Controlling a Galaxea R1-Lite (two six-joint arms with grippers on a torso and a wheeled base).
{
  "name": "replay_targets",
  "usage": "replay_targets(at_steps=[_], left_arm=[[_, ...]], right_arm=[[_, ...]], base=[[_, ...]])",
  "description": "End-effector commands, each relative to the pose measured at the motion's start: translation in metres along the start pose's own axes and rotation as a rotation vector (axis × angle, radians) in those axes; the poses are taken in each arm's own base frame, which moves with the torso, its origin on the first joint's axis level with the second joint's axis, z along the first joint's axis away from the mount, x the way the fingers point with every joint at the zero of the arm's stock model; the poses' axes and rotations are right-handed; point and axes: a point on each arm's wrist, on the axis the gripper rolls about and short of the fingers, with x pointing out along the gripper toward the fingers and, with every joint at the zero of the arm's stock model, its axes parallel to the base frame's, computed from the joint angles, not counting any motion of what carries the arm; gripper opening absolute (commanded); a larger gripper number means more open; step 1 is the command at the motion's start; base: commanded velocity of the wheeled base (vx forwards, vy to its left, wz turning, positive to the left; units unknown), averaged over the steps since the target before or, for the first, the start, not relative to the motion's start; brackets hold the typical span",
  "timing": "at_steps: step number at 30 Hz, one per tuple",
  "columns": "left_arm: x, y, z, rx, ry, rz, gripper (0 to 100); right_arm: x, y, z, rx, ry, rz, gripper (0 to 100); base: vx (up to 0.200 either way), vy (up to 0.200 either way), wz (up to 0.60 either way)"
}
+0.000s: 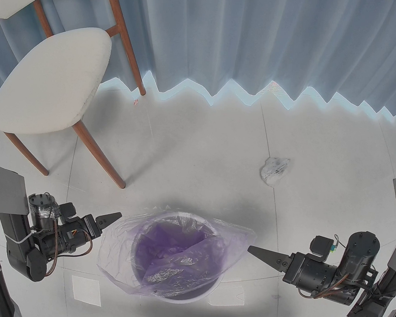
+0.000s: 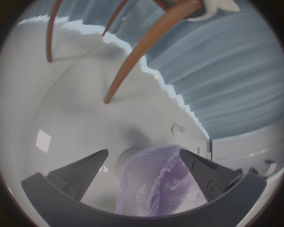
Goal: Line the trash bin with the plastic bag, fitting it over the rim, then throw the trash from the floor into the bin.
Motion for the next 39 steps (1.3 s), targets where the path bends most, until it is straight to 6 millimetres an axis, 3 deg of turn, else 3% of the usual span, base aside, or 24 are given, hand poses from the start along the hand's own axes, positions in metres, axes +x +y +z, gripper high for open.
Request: replay_targets(at_steps=[1,5,8,11,15,19,20,25,39], left_arm=[[-0.023,-0.021,0.009,0.167,-0.019,-0.095,100],[-0.020,-0.028,0.003,0.499,0.031,-0.213,100],[-0.009,-0.032,-0.006,0.593,0.064,-0.268,100],[-0.003,-0.039,-0.011,0.617,0.076,-0.301,100],[0.000,-0.046,-0.032,0.649,0.149,-0.339,100],[0.004,-0.042,-0.039,0.680,0.167,-0.314,100],[0.017,-0.031,-0.043,0.701,0.159,-0.211,100],[0.029,-0.020,-0.040,0.701,0.122,-0.103,100],[0.044,-0.023,-0.049,0.724,0.099,-0.028,100]], right_arm=[[-0.013,0.016,0.004,-0.030,-0.038,0.072,100],[-0.018,0.020,0.007,-0.033,-0.056,0.088,100],[-0.018,0.020,0.007,-0.034,-0.056,0.090,100],[-0.018,0.021,0.006,-0.033,-0.053,0.092,100],[-0.019,0.022,0.006,-0.035,-0.052,0.095,100],[-0.020,0.023,0.006,-0.037,-0.058,0.100,100],[-0.022,0.025,0.007,-0.041,-0.065,0.108,100],[-0.024,0.025,0.007,-0.042,-0.065,0.112,100],[-0.028,0.025,0.005,-0.040,-0.060,0.106,100]], base=[[0.000,0.000,0.00],[0.000,0.000,0.00],[0.000,0.000,0.00],[0.000,0.000,0.00],[0.000,0.000,0.00],[0.000,0.000,0.00],[0.000,0.000,0.00],[0.000,0.000,0.00],[0.000,0.000,0.00]])
